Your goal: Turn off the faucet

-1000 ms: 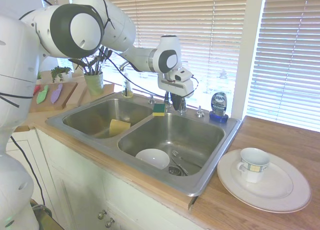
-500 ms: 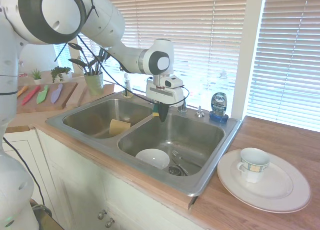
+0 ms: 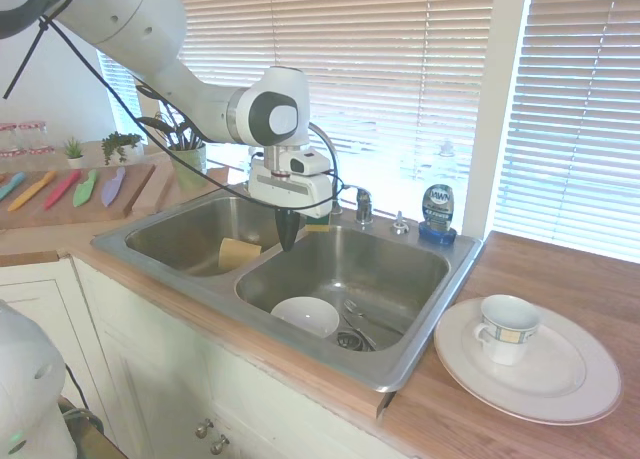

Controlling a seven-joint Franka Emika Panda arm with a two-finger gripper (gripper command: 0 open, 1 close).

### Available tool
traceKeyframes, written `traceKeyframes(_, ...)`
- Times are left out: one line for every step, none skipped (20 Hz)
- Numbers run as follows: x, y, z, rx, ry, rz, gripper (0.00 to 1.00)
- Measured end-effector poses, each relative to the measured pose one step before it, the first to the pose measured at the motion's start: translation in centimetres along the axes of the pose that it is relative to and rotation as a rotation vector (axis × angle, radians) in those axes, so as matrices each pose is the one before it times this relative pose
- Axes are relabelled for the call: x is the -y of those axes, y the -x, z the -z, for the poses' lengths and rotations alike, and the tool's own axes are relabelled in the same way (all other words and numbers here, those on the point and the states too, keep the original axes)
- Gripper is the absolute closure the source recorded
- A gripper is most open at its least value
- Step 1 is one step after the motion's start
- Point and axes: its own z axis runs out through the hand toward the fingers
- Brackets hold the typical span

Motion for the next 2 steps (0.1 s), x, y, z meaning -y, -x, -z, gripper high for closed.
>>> traceKeyframes(-0.324, 0.252, -0.18, 0.00032, -0.00022, 0.00029, 0.0)
traceKeyframes(-0.238, 0.183, -0.128, -0.00216, -0.00359, 0.00015, 0.0)
